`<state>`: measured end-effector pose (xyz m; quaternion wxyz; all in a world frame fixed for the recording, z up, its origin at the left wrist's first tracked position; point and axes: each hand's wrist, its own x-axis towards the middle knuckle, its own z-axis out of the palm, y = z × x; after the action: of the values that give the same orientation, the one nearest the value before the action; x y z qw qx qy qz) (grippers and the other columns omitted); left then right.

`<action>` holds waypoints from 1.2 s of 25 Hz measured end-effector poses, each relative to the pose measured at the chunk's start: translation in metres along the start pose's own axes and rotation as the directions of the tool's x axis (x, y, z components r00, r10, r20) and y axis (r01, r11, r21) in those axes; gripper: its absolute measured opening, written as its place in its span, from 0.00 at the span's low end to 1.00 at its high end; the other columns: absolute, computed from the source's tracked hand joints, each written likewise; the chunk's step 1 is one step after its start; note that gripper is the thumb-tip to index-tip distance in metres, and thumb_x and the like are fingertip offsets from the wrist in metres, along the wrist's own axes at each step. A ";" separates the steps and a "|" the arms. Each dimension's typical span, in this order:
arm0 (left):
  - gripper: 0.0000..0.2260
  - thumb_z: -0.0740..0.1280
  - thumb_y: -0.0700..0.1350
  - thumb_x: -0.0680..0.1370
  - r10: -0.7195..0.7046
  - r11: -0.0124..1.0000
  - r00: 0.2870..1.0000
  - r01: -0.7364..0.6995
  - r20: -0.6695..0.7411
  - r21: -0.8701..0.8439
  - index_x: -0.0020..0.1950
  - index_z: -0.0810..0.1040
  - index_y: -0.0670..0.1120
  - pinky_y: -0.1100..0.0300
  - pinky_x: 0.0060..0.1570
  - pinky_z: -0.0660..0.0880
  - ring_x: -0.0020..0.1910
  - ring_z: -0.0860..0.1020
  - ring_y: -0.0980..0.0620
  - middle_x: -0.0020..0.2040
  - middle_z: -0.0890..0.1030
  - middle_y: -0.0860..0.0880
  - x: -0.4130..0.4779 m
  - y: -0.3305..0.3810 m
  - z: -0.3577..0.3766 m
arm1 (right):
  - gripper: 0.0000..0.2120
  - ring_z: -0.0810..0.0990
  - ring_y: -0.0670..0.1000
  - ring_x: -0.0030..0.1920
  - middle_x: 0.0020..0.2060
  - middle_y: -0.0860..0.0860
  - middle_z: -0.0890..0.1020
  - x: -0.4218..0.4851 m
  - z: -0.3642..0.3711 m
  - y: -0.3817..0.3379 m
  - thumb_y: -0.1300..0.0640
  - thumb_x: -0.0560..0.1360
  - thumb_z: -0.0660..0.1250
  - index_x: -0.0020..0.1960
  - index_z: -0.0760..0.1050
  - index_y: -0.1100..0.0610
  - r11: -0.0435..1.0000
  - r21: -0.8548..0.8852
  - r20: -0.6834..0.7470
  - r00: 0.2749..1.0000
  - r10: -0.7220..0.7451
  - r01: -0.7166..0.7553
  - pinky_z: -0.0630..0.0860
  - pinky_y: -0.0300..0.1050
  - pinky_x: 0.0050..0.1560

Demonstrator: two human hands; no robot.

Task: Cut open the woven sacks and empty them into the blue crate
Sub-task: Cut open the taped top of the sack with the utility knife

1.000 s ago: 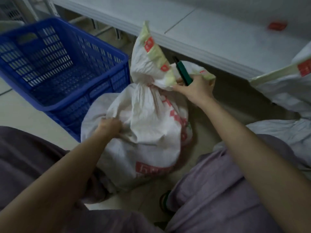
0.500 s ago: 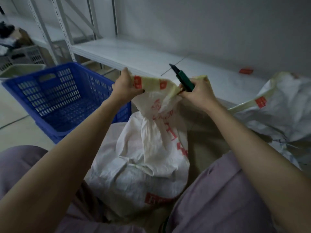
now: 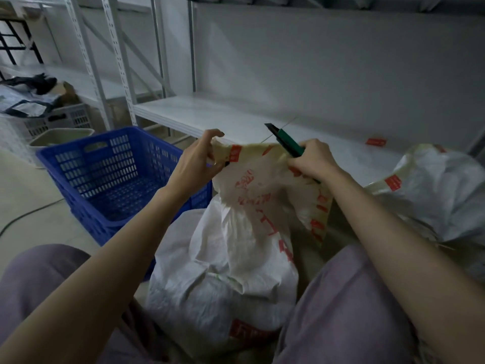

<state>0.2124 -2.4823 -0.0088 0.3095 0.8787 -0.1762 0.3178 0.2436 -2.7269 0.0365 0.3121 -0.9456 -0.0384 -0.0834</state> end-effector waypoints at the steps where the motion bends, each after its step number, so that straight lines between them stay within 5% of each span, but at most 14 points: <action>1: 0.20 0.72 0.41 0.72 0.021 0.999 1.000 -0.021 -0.003 0.044 0.61 0.69 0.41 0.52 0.40 0.78 0.43 0.79 0.50 0.49 0.79 0.43 -0.006 -0.008 0.000 | 0.12 0.83 0.52 0.35 0.45 0.56 0.80 -0.001 0.006 0.002 0.64 0.72 0.67 0.55 0.76 0.57 1.000 0.011 0.039 0.999 -0.003 0.003 0.79 0.42 0.31; 5: 0.14 0.73 0.40 0.71 0.060 0.984 0.995 -0.071 0.074 0.163 0.51 0.73 0.39 0.48 0.41 0.78 0.49 0.77 0.42 0.54 0.76 0.40 -0.029 -0.045 0.006 | 0.10 0.81 0.47 0.31 0.47 0.56 0.79 0.006 0.041 0.016 0.64 0.74 0.66 0.54 0.74 0.55 0.999 -0.002 0.144 0.989 -0.039 0.039 0.72 0.32 0.24; 8: 0.10 0.69 0.42 0.75 -0.035 0.995 0.983 0.017 0.181 0.096 0.51 0.73 0.39 0.54 0.44 0.77 0.48 0.79 0.46 0.52 0.78 0.42 -0.034 -0.071 0.013 | 0.14 0.77 0.43 0.31 0.48 0.54 0.78 0.024 0.069 0.028 0.61 0.75 0.67 0.60 0.74 0.57 0.998 -0.028 0.179 0.983 -0.044 0.050 0.66 0.26 0.22; 12: 0.07 0.65 0.39 0.77 -0.134 0.989 0.918 0.101 0.373 0.107 0.53 0.72 0.39 0.63 0.43 0.75 0.44 0.80 0.49 0.48 0.82 0.45 -0.032 -0.098 0.026 | 0.08 0.81 0.49 0.35 0.45 0.52 0.81 0.051 0.099 0.040 0.61 0.73 0.68 0.49 0.74 0.50 0.998 -0.011 0.203 0.977 -0.064 0.068 0.74 0.37 0.32; 15: 0.08 0.68 0.39 0.76 -0.158 0.985 0.868 0.102 0.470 0.143 0.53 0.74 0.40 0.70 0.43 0.71 0.45 0.79 0.52 0.49 0.81 0.45 -0.026 -0.113 0.039 | 0.08 0.83 0.46 0.31 0.38 0.51 0.82 0.068 0.117 0.048 0.62 0.73 0.67 0.46 0.74 0.50 0.996 0.067 0.235 0.970 -0.070 0.056 0.73 0.32 0.30; 20: 0.13 0.69 0.45 0.75 -0.158 0.967 0.765 -0.009 0.624 0.256 0.55 0.71 0.42 0.58 0.46 0.75 0.46 0.78 0.49 0.51 0.79 0.47 -0.011 -0.124 0.067 | 0.07 0.78 0.35 0.27 0.36 0.43 0.77 0.086 0.132 0.054 0.61 0.73 0.68 0.50 0.74 0.53 0.988 0.145 0.222 0.971 -0.092 0.060 0.69 0.24 0.27; 23: 0.12 0.67 0.49 0.76 -0.202 0.970 0.712 0.052 0.672 0.237 0.54 0.70 0.45 0.53 0.49 0.76 0.48 0.78 0.50 0.52 0.80 0.47 -0.008 -0.126 0.074 | 0.06 0.76 0.33 0.25 0.34 0.43 0.76 0.094 0.134 0.055 0.61 0.73 0.67 0.48 0.73 0.54 0.982 0.185 0.153 0.987 -0.054 0.025 0.68 0.24 0.25; 26: 0.11 0.69 0.47 0.75 -0.224 0.974 0.702 0.152 0.676 0.165 0.53 0.70 0.45 0.57 0.50 0.76 0.54 0.79 0.50 0.54 0.81 0.46 -0.014 -0.123 0.079 | 0.04 0.79 0.37 0.27 0.36 0.45 0.78 0.091 0.137 0.059 0.59 0.74 0.66 0.48 0.73 0.54 0.980 0.198 0.148 0.989 -0.007 -0.023 0.72 0.26 0.27; 30: 0.13 0.68 0.44 0.76 -0.133 0.989 0.703 0.051 0.698 0.138 0.56 0.71 0.42 0.56 0.51 0.77 0.55 0.79 0.47 0.57 0.79 0.43 -0.024 -0.115 0.088 | 0.05 0.82 0.46 0.28 0.36 0.48 0.80 0.083 0.136 0.060 0.59 0.74 0.66 0.45 0.71 0.51 0.971 0.234 0.175 0.985 0.000 -0.042 0.79 0.35 0.32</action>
<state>0.2924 -2.4511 -0.1282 0.1862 0.9565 -0.2194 -0.0488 0.3511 -2.6920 -0.0910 0.4188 -0.9057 -0.0650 0.0080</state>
